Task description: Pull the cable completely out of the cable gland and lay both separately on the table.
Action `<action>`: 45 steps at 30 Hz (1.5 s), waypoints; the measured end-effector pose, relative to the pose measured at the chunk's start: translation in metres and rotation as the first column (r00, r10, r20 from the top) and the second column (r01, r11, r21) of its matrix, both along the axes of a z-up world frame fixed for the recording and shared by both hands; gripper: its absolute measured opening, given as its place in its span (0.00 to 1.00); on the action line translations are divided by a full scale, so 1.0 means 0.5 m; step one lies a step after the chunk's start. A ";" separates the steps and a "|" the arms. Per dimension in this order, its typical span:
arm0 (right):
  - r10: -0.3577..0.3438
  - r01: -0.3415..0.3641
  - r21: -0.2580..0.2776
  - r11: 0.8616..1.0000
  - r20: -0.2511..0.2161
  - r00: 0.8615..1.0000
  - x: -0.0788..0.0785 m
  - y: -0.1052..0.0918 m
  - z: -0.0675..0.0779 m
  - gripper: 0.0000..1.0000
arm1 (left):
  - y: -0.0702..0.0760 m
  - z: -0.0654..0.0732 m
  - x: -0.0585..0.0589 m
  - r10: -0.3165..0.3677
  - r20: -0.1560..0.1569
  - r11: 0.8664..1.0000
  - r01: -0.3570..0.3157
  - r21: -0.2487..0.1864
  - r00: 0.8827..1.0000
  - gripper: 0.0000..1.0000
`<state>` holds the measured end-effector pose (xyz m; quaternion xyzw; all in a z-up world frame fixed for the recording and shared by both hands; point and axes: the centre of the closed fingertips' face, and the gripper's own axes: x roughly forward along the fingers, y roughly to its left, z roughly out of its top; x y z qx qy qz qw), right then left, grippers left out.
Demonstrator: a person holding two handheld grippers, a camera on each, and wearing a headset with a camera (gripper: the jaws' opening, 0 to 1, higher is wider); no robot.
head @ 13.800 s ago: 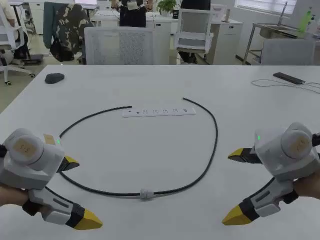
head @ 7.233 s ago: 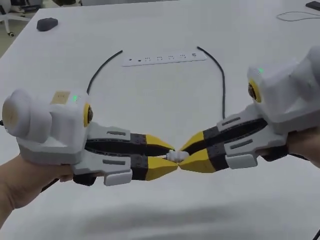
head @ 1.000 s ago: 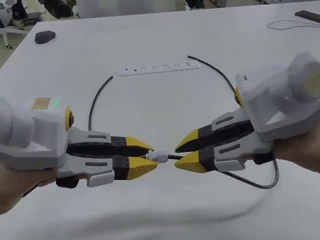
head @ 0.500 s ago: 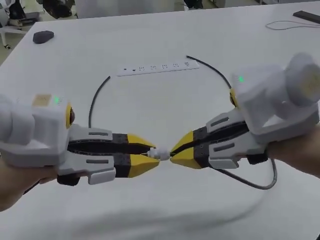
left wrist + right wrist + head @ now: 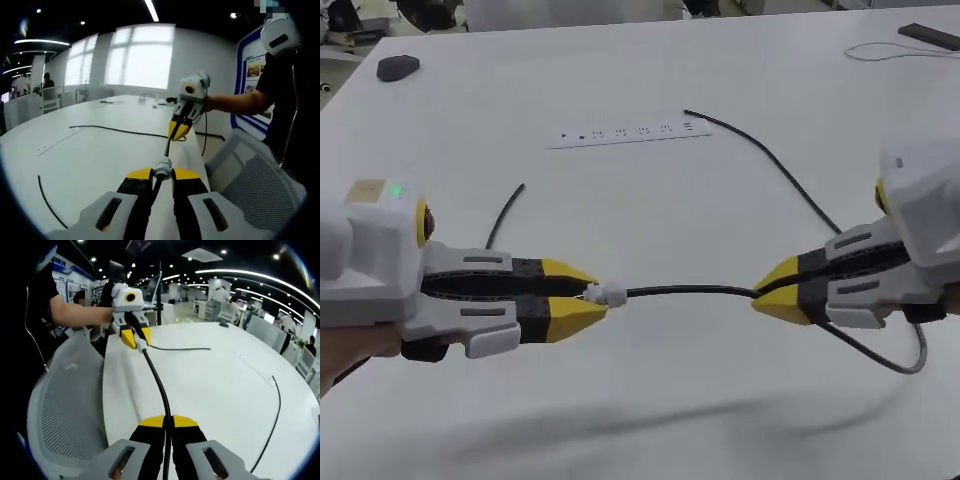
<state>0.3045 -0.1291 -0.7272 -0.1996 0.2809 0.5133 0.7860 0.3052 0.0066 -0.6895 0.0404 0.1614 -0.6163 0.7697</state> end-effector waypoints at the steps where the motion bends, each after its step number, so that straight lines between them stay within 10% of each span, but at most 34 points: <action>1: -0.006 0.005 -0.003 1.000 -0.009 1.000 -0.002 -0.008 -0.006 0.00 | 0.007 -0.002 0.003 0.007 -0.002 1.000 -0.007 0.002 1.000 0.15; 11: -0.118 0.114 -0.123 0.986 -0.032 0.992 0.008 -0.112 -0.094 0.00 | 0.027 -0.012 0.010 0.032 0.003 0.999 -0.032 0.020 0.999 0.15; 15: -0.143 0.136 -0.094 0.986 -0.069 0.987 0.005 -0.110 -0.102 0.00 | 0.027 -0.011 0.012 0.033 0.008 0.999 -0.033 0.017 0.999 0.15; 20: -0.063 0.055 -0.167 0.984 -0.041 0.997 -0.003 -0.104 -0.110 0.02 | 0.026 -0.007 0.014 0.039 0.006 0.999 -0.039 0.010 0.999 0.15; 26: -0.094 0.098 0.032 0.995 -0.107 0.990 0.003 -0.032 -0.032 0.26 | 0.027 -0.010 0.013 0.044 0.012 0.999 -0.044 0.020 0.999 0.15; 31: -0.026 0.033 0.156 0.987 -0.044 0.999 0.014 0.059 0.060 0.25 | 0.014 -0.010 0.007 0.030 0.003 0.999 -0.030 0.011 1.000 0.15; 36: 0.067 -0.061 0.172 0.983 -0.030 0.997 -0.004 0.130 0.091 0.22 | -0.004 -0.006 0.006 0.013 0.002 1.000 -0.013 0.000 1.000 0.15; 45: 0.130 -0.122 0.141 0.982 -0.050 0.990 -0.012 0.182 0.061 0.12 | -0.025 -0.005 -0.002 -0.015 0.007 1.000 0.015 -0.004 1.000 0.15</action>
